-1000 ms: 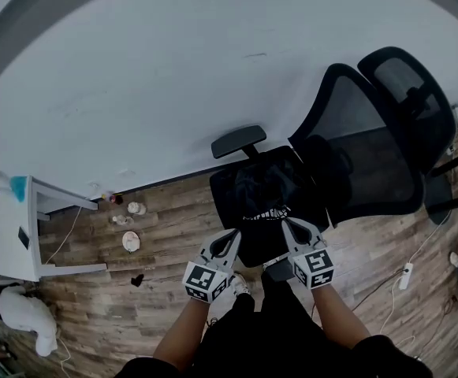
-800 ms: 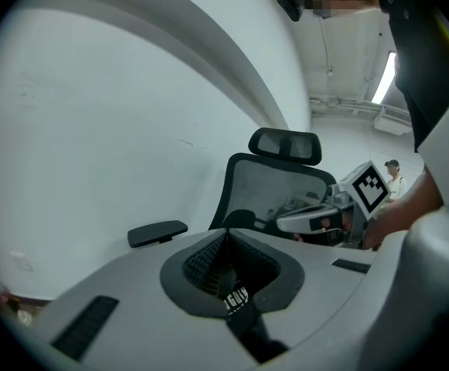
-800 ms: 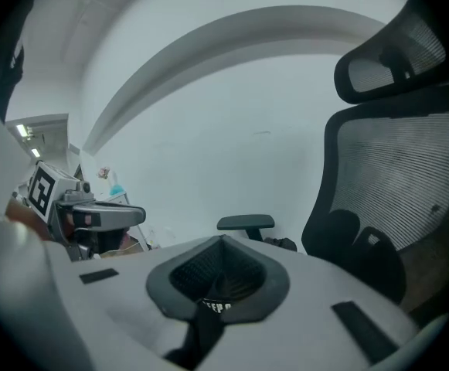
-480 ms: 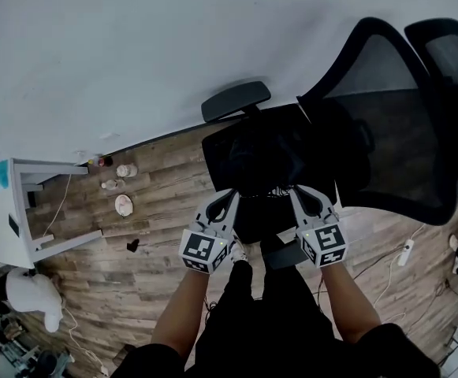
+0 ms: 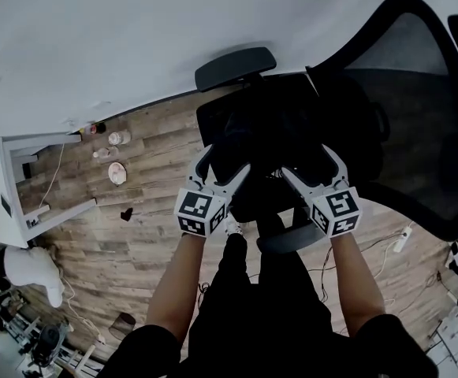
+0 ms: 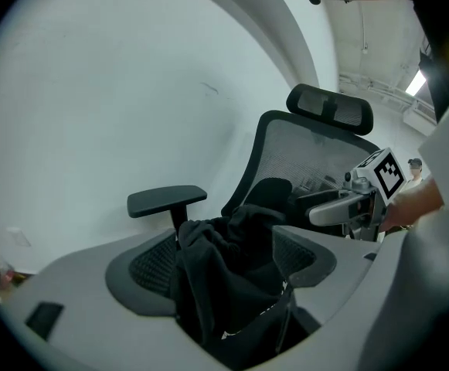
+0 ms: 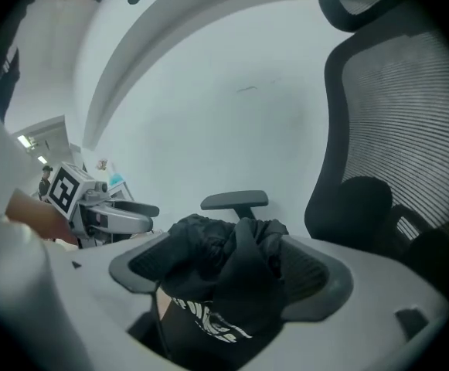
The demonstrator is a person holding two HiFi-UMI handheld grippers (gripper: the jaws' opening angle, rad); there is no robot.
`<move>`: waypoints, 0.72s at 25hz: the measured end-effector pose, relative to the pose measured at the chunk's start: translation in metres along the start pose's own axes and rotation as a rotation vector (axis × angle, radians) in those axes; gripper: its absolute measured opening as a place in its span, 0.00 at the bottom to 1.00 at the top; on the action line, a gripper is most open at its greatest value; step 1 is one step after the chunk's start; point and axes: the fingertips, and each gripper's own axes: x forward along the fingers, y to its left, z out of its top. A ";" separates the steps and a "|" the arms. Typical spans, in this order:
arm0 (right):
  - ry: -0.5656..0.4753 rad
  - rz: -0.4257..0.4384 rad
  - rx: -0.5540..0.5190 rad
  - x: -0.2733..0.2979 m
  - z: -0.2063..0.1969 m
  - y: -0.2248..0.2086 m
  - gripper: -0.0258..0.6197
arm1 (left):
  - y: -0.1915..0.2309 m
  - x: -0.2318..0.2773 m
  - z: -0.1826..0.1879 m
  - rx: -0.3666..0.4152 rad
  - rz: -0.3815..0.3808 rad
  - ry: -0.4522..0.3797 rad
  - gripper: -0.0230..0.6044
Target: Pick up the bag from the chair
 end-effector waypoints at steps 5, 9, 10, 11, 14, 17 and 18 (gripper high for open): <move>0.038 0.033 0.040 0.026 -0.008 -0.025 0.81 | 0.016 0.027 -0.014 -0.049 0.006 0.055 0.67; 0.102 0.091 0.040 0.056 -0.016 -0.038 0.86 | 0.026 0.048 -0.023 -0.077 -0.021 0.098 0.70; 0.124 0.106 0.027 0.064 -0.018 -0.041 0.86 | 0.026 0.054 -0.024 -0.077 -0.036 0.114 0.70; 0.148 0.122 0.005 0.071 -0.020 -0.044 0.87 | 0.025 0.060 -0.025 -0.075 -0.053 0.130 0.70; 0.231 0.187 -0.063 0.089 -0.029 -0.043 0.86 | 0.022 0.075 -0.029 -0.058 -0.070 0.172 0.70; 0.304 0.218 -0.091 0.103 -0.039 -0.044 0.86 | 0.031 0.089 -0.036 -0.082 -0.052 0.196 0.70; 0.317 0.217 -0.093 0.106 -0.040 -0.045 0.86 | 0.032 0.093 -0.038 -0.090 -0.048 0.201 0.70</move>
